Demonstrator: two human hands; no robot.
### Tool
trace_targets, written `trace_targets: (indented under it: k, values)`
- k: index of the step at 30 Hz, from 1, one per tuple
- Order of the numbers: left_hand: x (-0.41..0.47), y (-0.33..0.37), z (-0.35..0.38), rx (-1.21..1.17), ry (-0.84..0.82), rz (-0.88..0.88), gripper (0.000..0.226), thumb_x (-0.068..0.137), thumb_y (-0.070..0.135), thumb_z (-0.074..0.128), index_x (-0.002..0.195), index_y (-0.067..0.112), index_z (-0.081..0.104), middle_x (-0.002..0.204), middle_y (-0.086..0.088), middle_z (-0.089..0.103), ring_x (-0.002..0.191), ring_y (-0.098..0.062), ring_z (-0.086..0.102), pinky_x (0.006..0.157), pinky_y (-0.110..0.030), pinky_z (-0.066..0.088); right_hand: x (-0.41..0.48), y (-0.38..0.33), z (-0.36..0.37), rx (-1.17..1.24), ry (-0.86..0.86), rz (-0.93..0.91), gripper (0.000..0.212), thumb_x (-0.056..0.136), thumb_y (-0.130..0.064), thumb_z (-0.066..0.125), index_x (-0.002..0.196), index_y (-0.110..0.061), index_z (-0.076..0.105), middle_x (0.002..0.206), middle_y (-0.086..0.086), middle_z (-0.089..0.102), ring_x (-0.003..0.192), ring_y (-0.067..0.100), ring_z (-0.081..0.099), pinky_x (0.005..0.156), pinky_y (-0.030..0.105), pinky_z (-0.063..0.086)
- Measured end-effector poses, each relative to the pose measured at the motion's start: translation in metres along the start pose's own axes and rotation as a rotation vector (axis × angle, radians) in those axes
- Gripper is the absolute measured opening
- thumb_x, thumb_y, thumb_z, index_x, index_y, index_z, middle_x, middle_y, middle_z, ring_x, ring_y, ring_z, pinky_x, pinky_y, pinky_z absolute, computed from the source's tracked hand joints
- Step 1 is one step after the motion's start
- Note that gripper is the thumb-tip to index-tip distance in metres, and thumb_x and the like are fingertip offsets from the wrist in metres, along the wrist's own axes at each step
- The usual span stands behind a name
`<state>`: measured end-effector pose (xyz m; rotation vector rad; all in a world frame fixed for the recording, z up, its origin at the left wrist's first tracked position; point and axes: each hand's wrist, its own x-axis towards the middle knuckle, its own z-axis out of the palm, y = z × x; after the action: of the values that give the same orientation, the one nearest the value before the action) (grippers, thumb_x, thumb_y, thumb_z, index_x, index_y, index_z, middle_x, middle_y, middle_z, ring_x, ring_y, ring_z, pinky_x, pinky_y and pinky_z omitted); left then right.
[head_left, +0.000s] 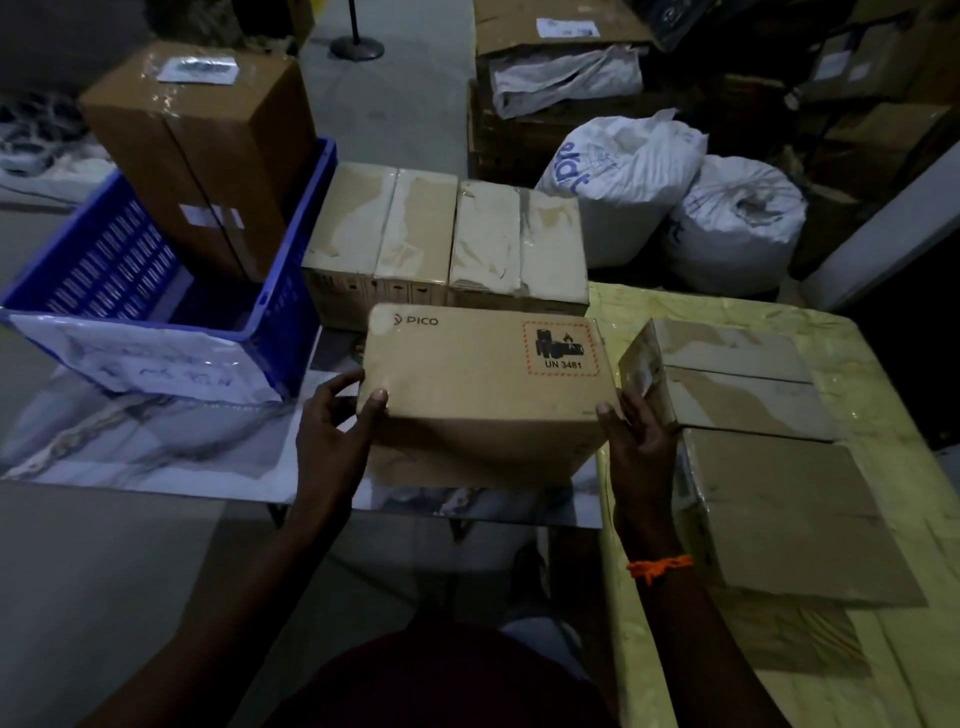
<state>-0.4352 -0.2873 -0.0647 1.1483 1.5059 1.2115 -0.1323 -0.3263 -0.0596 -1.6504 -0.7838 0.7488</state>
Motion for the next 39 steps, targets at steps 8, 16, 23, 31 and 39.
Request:
trace_targets:
  k: [8, 16, 23, 31, 39]
  values:
    - [-0.004, -0.012, -0.004, 0.070, 0.016, 0.029, 0.040, 0.091, 0.035, 0.074, 0.129, 0.027, 0.064, 0.126, -0.001, 0.065, 0.111, -0.009, 0.064, 0.095, -0.044, 0.057, -0.005, 0.014, 0.000, -0.077, -0.019, -0.066, 0.050, 0.095, -0.018, 0.074, 0.142, -0.014, 0.059, 0.127, 0.001, 0.070, 0.117, 0.012, 0.068, 0.089, 0.020, 0.058]
    - [0.012, 0.002, 0.003, 0.566, -0.091, 0.436, 0.040, 0.094, 0.027, 0.070, 0.132, 0.017, 0.062, 0.149, -0.008, 0.046, 0.138, -0.022, 0.040, 0.107, -0.038, 0.040, 0.018, 0.003, 0.022, -0.668, -0.094, -0.521, 0.043, 0.096, -0.028, 0.067, 0.134, -0.008, 0.063, 0.146, 0.015, 0.055, 0.136, 0.033, 0.051, 0.107, 0.056, 0.049]
    - [0.038, 0.023, 0.046, 0.924, -0.512, 0.581, 0.065, 0.099, 0.054, 0.033, 0.150, 0.018, 0.048, 0.159, -0.009, 0.042, 0.149, -0.032, 0.035, 0.119, -0.057, 0.030, 0.016, -0.036, 0.079, -0.898, -0.502, -0.691, 0.054, 0.099, -0.042, 0.050, 0.142, -0.012, 0.059, 0.150, 0.017, 0.054, 0.142, 0.037, 0.046, 0.117, 0.059, 0.033]
    - [0.039, 0.017, 0.056, 1.034, -0.518, 0.557, 0.064, 0.102, 0.054, 0.025, 0.153, 0.021, 0.047, 0.162, -0.006, 0.038, 0.151, -0.030, 0.032, 0.121, -0.058, 0.024, 0.019, -0.021, 0.090, -1.033, -0.551, -0.615, 0.057, 0.103, -0.051, 0.029, 0.153, -0.030, 0.046, 0.163, 0.003, 0.040, 0.152, 0.026, 0.029, 0.125, 0.057, 0.017]
    - [0.054, 0.024, 0.044, 0.987, -0.566, 0.611, 0.068, 0.098, 0.061, 0.028, 0.152, 0.024, 0.046, 0.163, -0.008, 0.036, 0.152, -0.028, 0.029, 0.121, -0.048, 0.020, 0.032, -0.031, 0.074, -1.022, -0.657, -0.643, 0.061, 0.102, -0.055, 0.030, 0.155, -0.027, 0.043, 0.164, 0.007, 0.038, 0.152, 0.029, 0.030, 0.124, 0.050, 0.017]
